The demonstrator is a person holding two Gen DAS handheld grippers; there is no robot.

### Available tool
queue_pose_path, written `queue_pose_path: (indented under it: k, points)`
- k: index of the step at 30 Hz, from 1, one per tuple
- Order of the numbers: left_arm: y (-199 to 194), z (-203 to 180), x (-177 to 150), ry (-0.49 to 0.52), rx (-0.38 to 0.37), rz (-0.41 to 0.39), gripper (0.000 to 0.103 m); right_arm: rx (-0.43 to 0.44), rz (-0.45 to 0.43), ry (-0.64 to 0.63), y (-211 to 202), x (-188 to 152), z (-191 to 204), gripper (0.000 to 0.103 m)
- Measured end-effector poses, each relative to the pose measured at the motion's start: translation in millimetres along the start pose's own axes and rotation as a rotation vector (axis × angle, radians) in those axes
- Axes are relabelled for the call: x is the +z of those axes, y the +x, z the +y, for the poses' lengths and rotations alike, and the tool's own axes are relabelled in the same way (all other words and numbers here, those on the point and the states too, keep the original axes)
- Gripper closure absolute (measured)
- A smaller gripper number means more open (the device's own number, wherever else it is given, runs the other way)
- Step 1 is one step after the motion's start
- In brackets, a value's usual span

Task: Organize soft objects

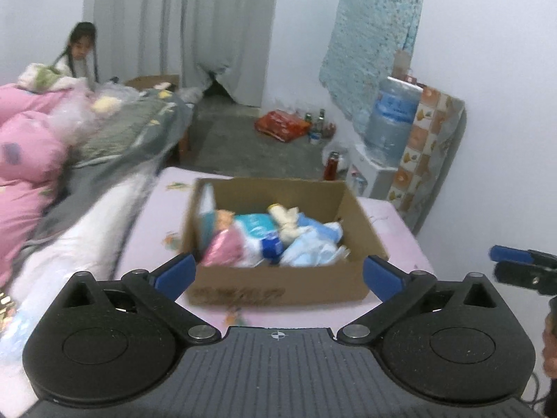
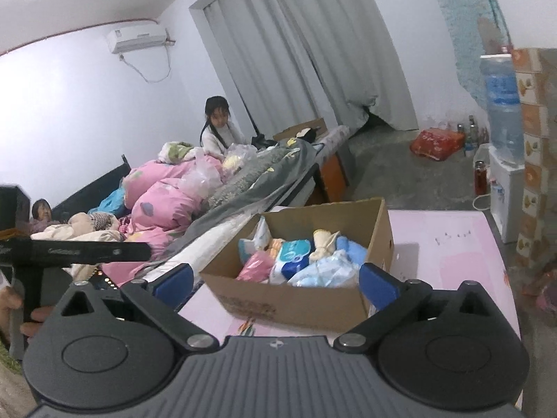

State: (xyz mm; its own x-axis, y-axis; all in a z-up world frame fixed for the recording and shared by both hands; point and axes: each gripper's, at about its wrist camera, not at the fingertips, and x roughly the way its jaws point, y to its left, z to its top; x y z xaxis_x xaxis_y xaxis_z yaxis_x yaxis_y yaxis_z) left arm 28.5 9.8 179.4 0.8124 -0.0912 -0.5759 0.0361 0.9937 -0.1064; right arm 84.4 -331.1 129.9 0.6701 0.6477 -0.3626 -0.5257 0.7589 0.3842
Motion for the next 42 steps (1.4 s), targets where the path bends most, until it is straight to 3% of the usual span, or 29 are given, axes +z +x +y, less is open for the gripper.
queue_pose_path:
  k: [9, 11, 16, 22, 24, 28, 33, 37, 39, 42]
  points:
    - [-35, 45, -56, -0.007, 0.135, -0.006, 0.000, -0.076, 0.014, 0.054, -37, -64, 38, 0.030]
    - [-28, 48, -70, -0.027, 0.144, 0.017, 0.000, -0.106, 0.027, 0.062, -33, -79, 47, 0.030]
    - [-2, 45, -97, -0.063, 0.080, 0.096, 0.000, -0.246, 0.014, 0.008, -9, -105, 76, 0.030]
    - [21, 31, -115, 0.014, 0.151, 0.047, 0.000, -0.406, -0.030, -0.120, 26, -107, 93, 0.030]
    - [25, 27, -118, 0.042, 0.158, 0.020, 0.000, -0.381, -0.045, -0.112, 40, -96, 91, 0.030]
    - [31, 32, -126, 0.049, 0.154, -0.004, 0.000, -0.214, -0.014, -0.070, 102, -61, 85, 0.030]
    - [31, 52, -135, 0.005, 0.159, -0.010, 0.000, -0.207, 0.131, -0.083, 226, -22, 84, 0.031]
    - [26, 67, -141, -0.026, 0.158, -0.009, 0.000, -0.231, 0.300, -0.062, 310, -19, 74, 0.036]
    - [23, 73, -144, -0.035, 0.159, -0.013, 0.000, -0.161, 0.402, -0.018, 328, -30, 68, 0.037]
    - [19, 80, -147, -0.053, 0.143, -0.017, 0.000, -0.105, 0.445, 0.111, 320, -34, 51, 0.037]
